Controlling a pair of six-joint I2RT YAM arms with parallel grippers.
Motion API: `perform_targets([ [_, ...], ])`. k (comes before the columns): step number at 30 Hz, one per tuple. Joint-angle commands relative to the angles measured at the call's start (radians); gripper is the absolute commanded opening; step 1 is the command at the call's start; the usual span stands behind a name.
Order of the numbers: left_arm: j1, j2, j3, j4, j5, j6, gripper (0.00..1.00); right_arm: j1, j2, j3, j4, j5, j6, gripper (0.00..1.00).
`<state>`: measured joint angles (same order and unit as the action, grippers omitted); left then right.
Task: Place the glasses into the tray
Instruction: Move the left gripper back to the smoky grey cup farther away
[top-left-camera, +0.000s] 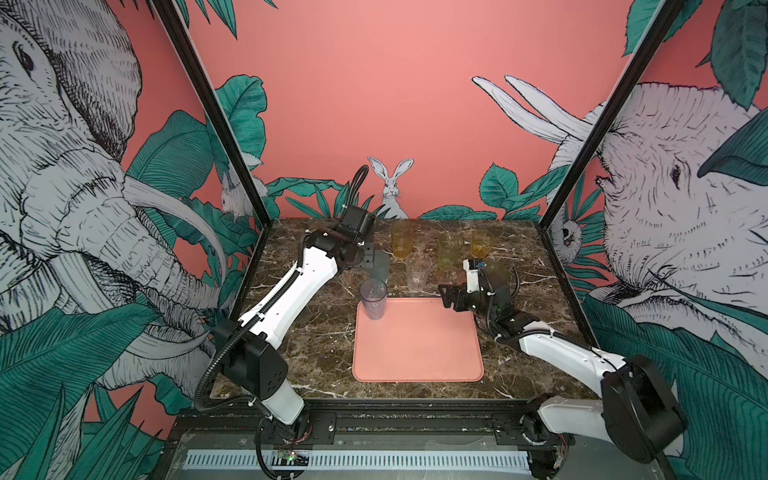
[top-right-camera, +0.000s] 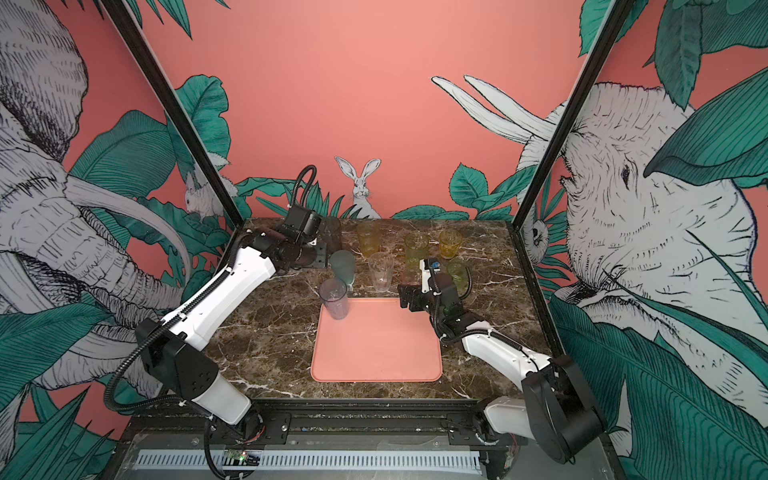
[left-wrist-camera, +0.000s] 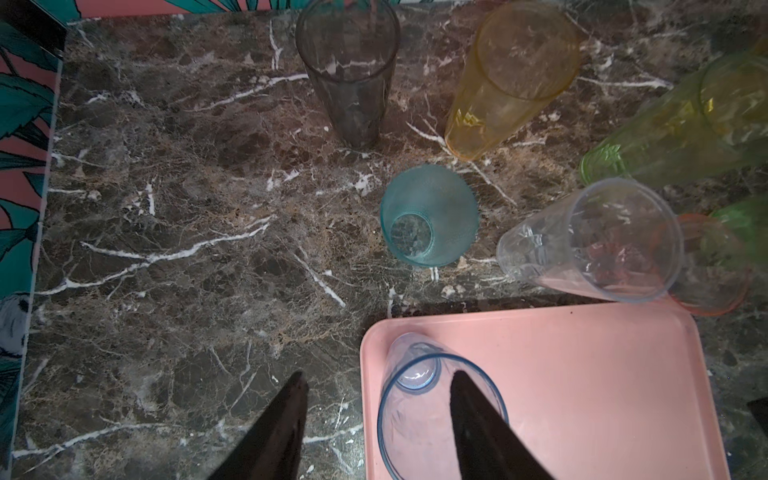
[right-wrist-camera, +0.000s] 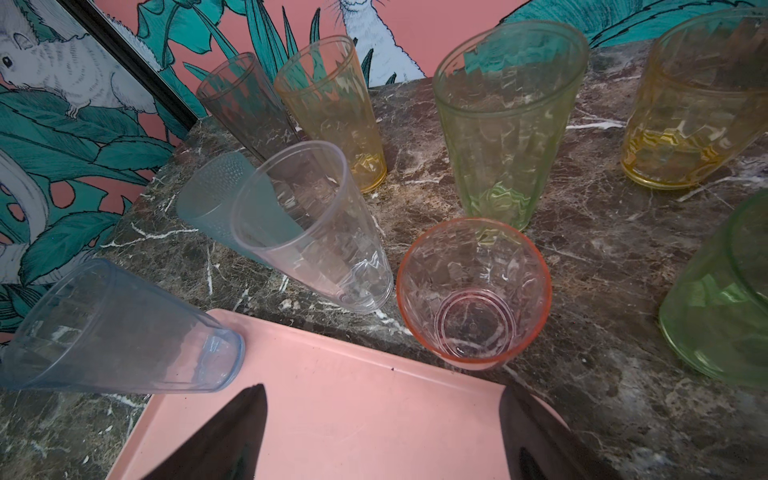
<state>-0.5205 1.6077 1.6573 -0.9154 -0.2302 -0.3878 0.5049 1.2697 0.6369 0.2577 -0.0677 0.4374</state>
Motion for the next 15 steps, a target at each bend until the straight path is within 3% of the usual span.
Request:
perform_targets([
  [1, 0.024, -0.003, 0.037, 0.013, -0.017, 0.003, 0.59, -0.001, -0.025, 0.0, 0.047, 0.0, -0.014, 0.89],
  [8, 0.102, 0.005, 0.044, 0.081, 0.067, -0.025, 0.6, -0.001, -0.028, -0.005, 0.054, 0.001, -0.019, 0.89],
  [15, 0.163, 0.05, 0.083, 0.121, 0.081, -0.031, 0.62, -0.001, -0.022, -0.002, 0.052, 0.003, -0.022, 0.89],
])
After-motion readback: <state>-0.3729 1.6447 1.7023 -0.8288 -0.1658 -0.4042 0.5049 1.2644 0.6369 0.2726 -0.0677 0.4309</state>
